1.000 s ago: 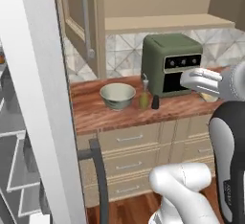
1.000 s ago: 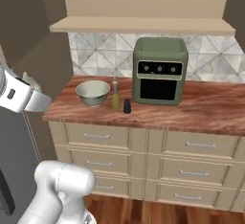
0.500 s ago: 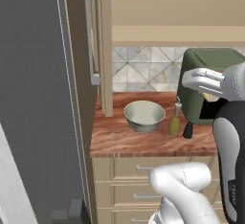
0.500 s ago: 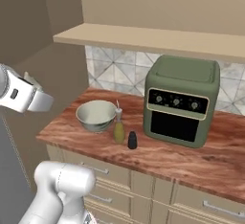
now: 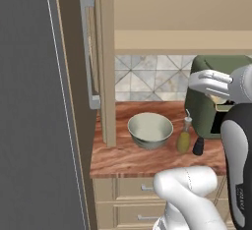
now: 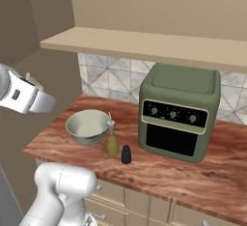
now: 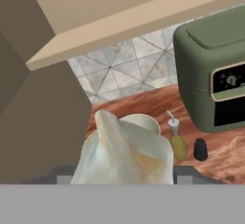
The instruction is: Retrieve the bottle and the shaker from the cabinet and place them next to the mixing bowl on the counter. Then add garlic from the fridge to the mixing bowl.
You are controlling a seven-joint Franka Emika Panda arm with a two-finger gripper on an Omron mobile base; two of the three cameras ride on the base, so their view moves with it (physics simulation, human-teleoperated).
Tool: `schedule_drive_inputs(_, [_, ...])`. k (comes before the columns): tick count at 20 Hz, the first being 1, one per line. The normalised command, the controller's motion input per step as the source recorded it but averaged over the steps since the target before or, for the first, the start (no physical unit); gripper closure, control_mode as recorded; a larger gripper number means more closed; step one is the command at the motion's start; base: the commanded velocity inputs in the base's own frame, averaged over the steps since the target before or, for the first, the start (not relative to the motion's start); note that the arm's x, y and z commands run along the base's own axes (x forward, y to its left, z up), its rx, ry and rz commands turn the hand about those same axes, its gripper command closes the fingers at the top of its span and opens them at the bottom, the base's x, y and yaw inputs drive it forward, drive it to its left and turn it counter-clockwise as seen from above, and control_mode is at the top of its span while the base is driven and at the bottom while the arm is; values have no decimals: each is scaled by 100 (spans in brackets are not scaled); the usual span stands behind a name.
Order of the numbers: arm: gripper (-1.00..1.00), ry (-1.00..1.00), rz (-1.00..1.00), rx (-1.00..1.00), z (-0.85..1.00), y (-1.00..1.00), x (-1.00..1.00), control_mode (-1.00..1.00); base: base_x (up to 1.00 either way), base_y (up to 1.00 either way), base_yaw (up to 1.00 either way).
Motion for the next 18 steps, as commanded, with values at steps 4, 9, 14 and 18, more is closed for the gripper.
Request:
schedule_drive_inputs(4, [100, 0, 0, 0, 0, 0, 0, 100, 0, 0, 0])
schedule_drive_inputs(9, [100, 0, 0, 0, 0, 0, 0, 100, 0, 0, 0])
schedule_drive_inputs(14, [100, 29, 0, -1, 4, 0, 27, -100, 0, 0, 0])
schedule_drive_inputs(18, [100, 43, 0, -2, 7, 0, 48, -100, 0, 0, 0])
